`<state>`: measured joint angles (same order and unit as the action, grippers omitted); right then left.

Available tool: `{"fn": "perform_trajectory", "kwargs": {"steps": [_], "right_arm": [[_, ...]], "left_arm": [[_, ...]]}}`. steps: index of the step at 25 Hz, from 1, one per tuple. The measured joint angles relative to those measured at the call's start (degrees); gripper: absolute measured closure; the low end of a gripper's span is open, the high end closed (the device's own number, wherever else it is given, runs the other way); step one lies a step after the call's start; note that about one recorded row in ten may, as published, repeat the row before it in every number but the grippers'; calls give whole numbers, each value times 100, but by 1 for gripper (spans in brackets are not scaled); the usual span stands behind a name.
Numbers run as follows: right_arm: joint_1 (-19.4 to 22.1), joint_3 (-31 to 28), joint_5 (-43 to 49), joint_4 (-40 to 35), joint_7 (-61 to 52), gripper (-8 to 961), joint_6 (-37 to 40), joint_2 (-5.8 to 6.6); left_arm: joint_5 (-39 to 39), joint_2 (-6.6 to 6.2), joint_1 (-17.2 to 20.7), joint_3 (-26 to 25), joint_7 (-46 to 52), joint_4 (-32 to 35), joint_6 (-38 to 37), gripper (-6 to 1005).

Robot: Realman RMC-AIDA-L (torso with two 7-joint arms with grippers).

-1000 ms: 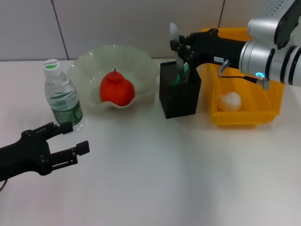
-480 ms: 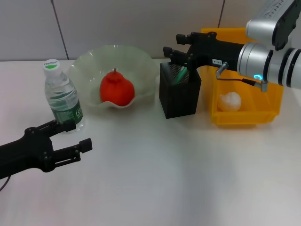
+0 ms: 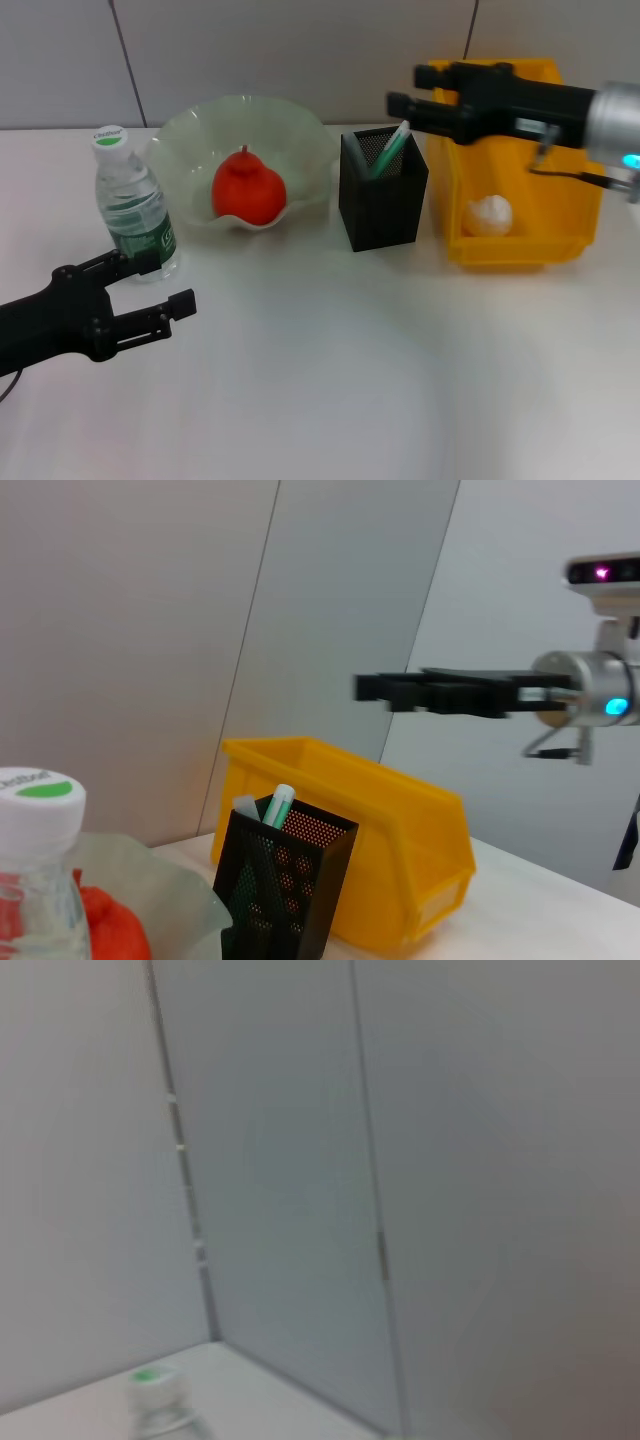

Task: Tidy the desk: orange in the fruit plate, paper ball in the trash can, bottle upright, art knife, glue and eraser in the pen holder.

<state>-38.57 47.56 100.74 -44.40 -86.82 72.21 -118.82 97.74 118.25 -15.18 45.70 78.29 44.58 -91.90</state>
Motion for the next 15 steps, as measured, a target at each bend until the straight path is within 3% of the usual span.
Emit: {"fn": "perform_trajectory", "kwargs": {"steps": [4, 5, 6, 11, 15], "right_arm": [[804, 54, 406, -1262, -582, 338, 1127, -25], [804, 54, 406, -1262, -582, 328, 1127, -25], [995, 24, 613, -1432, -589, 318, 1604, -28], [1156, -83, 1474, -1366, -129, 267, 2704, -24], [1287, -73, 1584, -1141, 458, 222, 2913, -28]], "left_arm": [[24, -16, -61, 29, -14, -3, -89, 165], [24, -16, -61, 29, -14, -3, -89, 165], [49, -19, -69, 66, -45, -3, -139, 165], [165, -45, -103, 130, -364, -185, -617, 165], [392, -125, -163, 135, -341, -280, -822, 165]]}}
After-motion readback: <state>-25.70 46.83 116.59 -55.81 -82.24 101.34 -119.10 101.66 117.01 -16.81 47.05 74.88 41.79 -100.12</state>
